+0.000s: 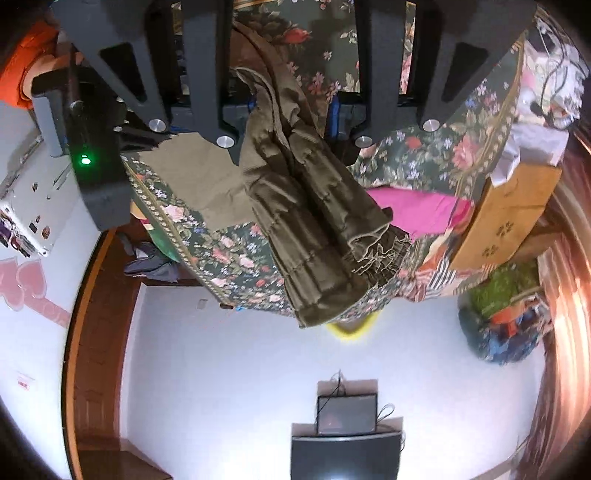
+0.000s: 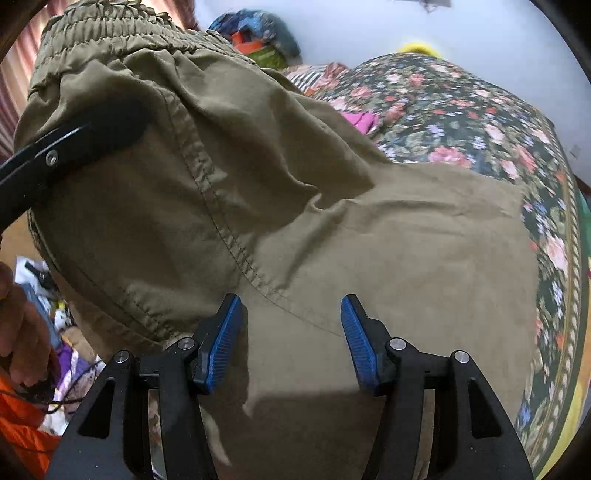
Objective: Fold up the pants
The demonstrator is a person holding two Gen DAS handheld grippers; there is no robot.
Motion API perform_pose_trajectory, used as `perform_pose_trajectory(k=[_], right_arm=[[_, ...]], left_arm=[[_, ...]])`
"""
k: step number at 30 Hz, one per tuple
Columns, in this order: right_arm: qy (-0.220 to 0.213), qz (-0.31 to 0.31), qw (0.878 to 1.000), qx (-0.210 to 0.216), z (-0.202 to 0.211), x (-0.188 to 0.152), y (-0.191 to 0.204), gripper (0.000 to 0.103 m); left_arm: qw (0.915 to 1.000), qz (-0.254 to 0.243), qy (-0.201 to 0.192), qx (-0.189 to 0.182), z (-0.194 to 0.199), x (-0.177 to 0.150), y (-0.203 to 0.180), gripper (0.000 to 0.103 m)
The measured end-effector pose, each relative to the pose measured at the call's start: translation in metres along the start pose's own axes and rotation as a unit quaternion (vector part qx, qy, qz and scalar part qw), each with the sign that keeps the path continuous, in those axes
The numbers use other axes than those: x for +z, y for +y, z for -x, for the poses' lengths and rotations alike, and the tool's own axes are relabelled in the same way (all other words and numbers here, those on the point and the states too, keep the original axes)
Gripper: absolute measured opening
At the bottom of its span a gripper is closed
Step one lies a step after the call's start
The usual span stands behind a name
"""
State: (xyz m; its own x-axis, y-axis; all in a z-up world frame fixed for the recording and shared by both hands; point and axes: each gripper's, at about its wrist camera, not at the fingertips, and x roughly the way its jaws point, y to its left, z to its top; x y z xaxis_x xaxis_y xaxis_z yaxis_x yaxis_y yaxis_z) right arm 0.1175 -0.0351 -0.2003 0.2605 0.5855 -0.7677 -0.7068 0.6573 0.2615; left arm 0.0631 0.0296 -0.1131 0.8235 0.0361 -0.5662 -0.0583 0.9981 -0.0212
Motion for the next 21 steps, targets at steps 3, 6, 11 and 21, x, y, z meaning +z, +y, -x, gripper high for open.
perform_pose_trajectory(k=[3,6,11,21], right_arm=[[-0.026,-0.02,0.999,-0.018,0.021,-0.01,-0.007,0.053],[-0.053,-0.046,0.997,-0.035,0.048,-0.026,-0.02,0.053],[-0.058,-0.087,0.992,-0.069,0.066,-0.049,-0.045,0.053],[-0.059,-0.107,0.99,-0.068,0.055,-0.076,-0.056,0.055]], left_arm=[[0.9999,-0.013,-0.002,-0.002,0.001,0.005,-0.007,0.028],[0.9996,-0.027,-0.002,-0.002,0.0,0.007,-0.016,0.028],[0.999,-0.043,0.0,-0.013,-0.003,0.009,-0.033,0.028],[0.9962,-0.055,0.016,-0.066,-0.015,0.015,-0.07,0.027]])
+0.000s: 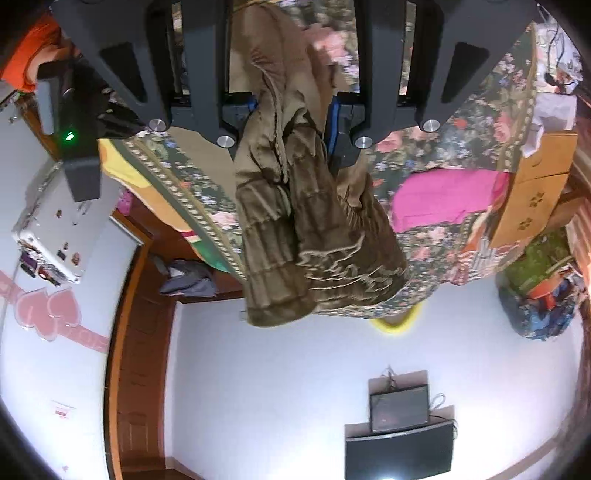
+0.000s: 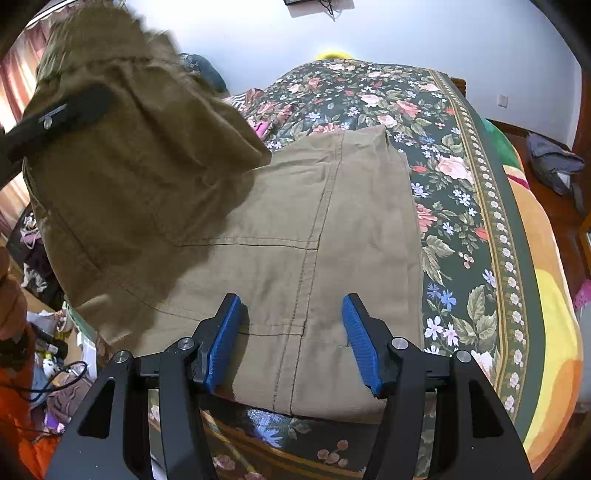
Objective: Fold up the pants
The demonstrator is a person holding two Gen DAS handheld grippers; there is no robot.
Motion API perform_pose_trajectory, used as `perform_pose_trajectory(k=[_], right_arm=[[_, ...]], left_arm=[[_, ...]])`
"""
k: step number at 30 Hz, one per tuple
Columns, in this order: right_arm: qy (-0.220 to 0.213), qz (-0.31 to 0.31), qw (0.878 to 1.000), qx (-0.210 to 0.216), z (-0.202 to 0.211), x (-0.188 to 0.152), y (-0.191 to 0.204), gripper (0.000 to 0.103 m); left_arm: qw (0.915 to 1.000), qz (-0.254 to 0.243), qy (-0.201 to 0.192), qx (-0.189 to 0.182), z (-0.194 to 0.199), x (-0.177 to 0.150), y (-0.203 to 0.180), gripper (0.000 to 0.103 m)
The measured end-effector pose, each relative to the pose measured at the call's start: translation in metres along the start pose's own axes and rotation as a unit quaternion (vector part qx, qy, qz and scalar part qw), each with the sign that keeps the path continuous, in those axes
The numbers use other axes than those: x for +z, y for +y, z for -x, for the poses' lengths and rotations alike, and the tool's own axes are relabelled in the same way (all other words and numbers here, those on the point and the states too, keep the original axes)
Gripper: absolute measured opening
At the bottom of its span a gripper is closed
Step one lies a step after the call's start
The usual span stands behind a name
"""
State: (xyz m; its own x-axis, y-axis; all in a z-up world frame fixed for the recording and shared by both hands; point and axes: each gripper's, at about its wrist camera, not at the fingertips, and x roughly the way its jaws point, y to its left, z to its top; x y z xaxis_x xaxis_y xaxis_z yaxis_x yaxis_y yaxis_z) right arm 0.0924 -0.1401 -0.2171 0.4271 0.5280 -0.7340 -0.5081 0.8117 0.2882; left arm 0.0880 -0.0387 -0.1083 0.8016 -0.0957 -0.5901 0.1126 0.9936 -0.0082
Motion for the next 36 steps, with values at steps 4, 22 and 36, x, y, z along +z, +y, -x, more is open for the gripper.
perform_pose_trajectory(k=[4,22,36], right_arm=[[-0.005,-0.006,1.0,0.005,0.009,0.0,-0.005,0.054],[-0.02,-0.09,0.996,-0.013,0.034,-0.033,-0.049,0.054],[-0.047,-0.107,0.992,-0.035,0.066,-0.03,-0.06,0.054]], left_arm=[[0.9996,0.0,0.015,-0.022,-0.01,0.001,-0.012,0.027],[0.9888,-0.04,0.115,-0.087,-0.06,-0.022,-0.071,0.027],[0.9777,-0.041,0.172,-0.113,-0.068,-0.036,-0.084,0.082]])
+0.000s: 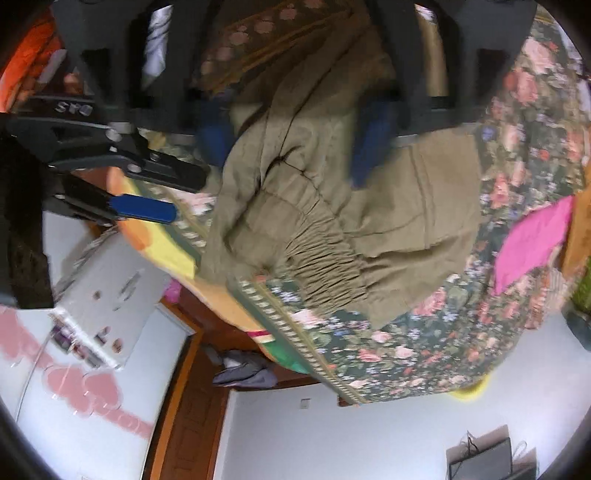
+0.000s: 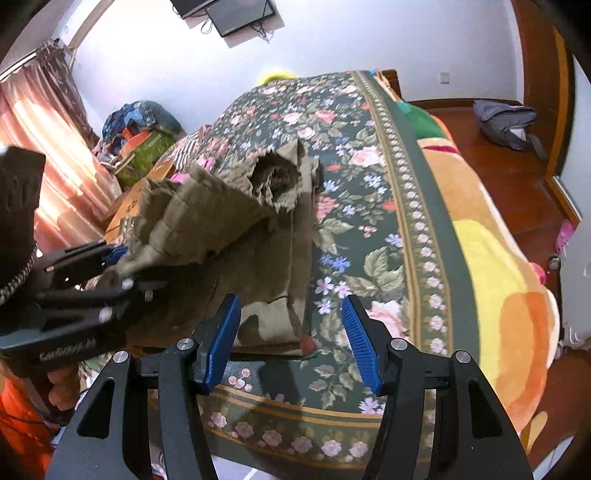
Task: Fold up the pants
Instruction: 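Lay the waistband down onto the folded legs and open the left tool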
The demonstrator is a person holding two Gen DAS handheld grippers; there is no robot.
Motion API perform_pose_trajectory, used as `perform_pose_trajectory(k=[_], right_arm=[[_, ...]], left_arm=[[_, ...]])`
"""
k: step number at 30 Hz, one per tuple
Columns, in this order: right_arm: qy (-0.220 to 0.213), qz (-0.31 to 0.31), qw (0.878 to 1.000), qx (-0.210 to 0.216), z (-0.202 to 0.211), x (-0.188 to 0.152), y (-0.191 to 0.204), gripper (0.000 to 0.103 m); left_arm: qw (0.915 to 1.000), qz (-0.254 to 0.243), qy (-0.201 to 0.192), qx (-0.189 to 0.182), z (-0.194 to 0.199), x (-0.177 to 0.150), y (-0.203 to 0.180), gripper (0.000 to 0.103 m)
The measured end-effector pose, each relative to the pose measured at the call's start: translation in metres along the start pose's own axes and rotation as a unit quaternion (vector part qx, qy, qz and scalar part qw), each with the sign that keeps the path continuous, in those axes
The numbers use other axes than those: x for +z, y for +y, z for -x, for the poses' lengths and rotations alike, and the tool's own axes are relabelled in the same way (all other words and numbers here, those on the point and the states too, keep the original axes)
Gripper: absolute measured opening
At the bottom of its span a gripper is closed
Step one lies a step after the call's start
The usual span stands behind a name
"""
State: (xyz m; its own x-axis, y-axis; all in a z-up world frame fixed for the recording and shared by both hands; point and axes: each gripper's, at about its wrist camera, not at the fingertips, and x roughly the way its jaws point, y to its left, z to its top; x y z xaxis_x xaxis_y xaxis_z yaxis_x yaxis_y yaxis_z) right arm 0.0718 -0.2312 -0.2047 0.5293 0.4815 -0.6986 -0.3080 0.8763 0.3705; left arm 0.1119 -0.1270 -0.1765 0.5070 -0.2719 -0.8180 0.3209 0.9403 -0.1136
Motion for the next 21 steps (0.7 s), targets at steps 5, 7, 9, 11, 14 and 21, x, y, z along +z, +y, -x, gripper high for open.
perform_pose_trajectory(k=[5,7,9,11,14,21], right_arm=[[-0.013,-0.004,1.0,-0.01,0.008,0.004,-0.004,0.054],[-0.014,-0.006,1.0,-0.014,0.008,0.006,-0.005,0.054],[-0.015,-0.005,1.0,-0.013,0.009,0.007,-0.003,0.054],[-0.015,-0.001,1.0,-0.014,0.01,0.006,-0.001,0.054],[-0.009,0.01,1.0,-0.013,0.008,0.006,0.006,0.054],[0.023,0.025,0.999,0.004,-0.013,0.0,0.023,0.054]], left_arm=[[0.9994,-0.005,-0.034,0.008,0.018,0.004,-0.002,0.087],[0.9985,-0.003,-0.051,0.021,0.028,0.008,0.005,0.087],[0.9971,0.003,-0.068,0.032,0.037,0.012,0.017,0.087],[0.9945,0.007,-0.087,0.058,0.044,0.018,0.034,0.09],[0.991,0.015,-0.093,0.095,0.041,0.026,0.066,0.095],[0.9893,0.055,-0.015,0.134,-0.02,0.051,0.151,0.095]])
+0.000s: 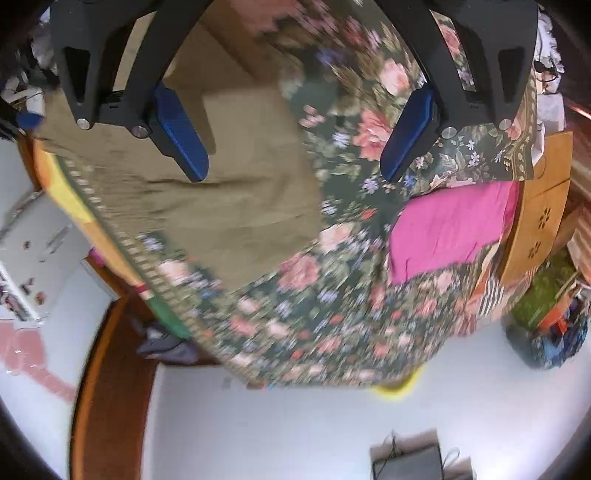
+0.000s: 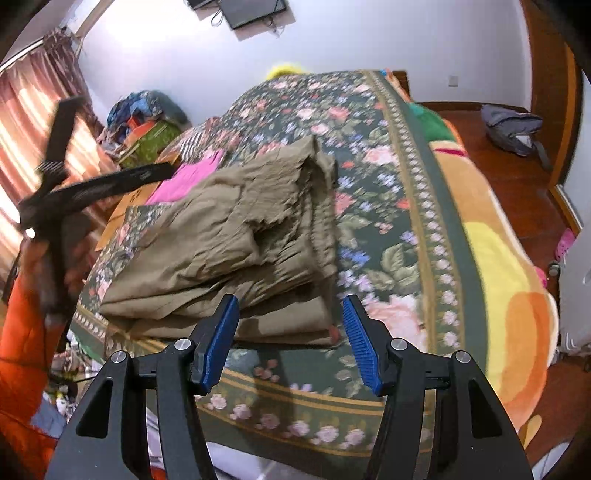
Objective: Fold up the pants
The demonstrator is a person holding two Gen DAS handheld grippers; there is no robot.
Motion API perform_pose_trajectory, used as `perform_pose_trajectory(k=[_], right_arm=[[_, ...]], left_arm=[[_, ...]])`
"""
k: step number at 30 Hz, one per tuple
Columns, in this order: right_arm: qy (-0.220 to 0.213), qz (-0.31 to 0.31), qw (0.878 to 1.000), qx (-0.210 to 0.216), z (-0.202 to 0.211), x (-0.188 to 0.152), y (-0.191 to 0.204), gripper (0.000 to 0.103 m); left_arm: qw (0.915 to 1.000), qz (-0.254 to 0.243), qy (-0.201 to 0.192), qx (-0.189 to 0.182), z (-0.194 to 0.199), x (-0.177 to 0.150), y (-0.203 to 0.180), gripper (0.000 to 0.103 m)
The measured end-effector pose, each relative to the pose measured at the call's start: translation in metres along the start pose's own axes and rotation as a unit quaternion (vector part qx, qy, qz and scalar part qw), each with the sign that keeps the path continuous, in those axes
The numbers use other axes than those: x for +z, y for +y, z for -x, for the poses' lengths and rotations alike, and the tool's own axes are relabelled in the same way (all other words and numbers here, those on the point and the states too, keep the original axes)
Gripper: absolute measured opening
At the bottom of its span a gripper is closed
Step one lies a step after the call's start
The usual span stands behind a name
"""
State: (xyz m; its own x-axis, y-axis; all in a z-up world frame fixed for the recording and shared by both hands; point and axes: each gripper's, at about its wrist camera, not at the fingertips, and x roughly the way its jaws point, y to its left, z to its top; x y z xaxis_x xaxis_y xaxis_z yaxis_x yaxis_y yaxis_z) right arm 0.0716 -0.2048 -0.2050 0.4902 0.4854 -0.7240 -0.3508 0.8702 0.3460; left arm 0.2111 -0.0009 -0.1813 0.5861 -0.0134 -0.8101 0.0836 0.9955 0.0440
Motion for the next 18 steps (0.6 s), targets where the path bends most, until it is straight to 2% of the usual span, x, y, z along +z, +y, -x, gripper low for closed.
perform_pose_trajectory(k=[3,5,7,12,18], right_arm=[[0.007,0.008,1.0,-0.009,-0.008,-0.002,0.005,0.055],[0.014,0.003,1.0,-0.001,-0.014,-0.001,0.001,0.056],[0.018,-0.003,1.0,0.009,-0.018,0.001,-0.004,0.056],[0.032,0.007,0.999,0.01,-0.031,0.007,-0.009,0.056],[0.038,0.029,0.999,-0.013,-0.05,0.03,-0.023,0.056]], left_arm=[[0.9995,0.001,0.029,0.015,-0.034,0.001,0.009,0.095],[0.9985,-0.001,0.048,0.028,-0.057,-0.004,0.015,0.095],[0.9983,0.006,0.05,0.028,-0.071,-0.011,0.023,0.096],[0.9987,0.028,0.033,0.026,-0.073,-0.026,0.04,0.097],[0.9973,0.042,0.043,0.042,-0.065,-0.04,0.056,0.097]])
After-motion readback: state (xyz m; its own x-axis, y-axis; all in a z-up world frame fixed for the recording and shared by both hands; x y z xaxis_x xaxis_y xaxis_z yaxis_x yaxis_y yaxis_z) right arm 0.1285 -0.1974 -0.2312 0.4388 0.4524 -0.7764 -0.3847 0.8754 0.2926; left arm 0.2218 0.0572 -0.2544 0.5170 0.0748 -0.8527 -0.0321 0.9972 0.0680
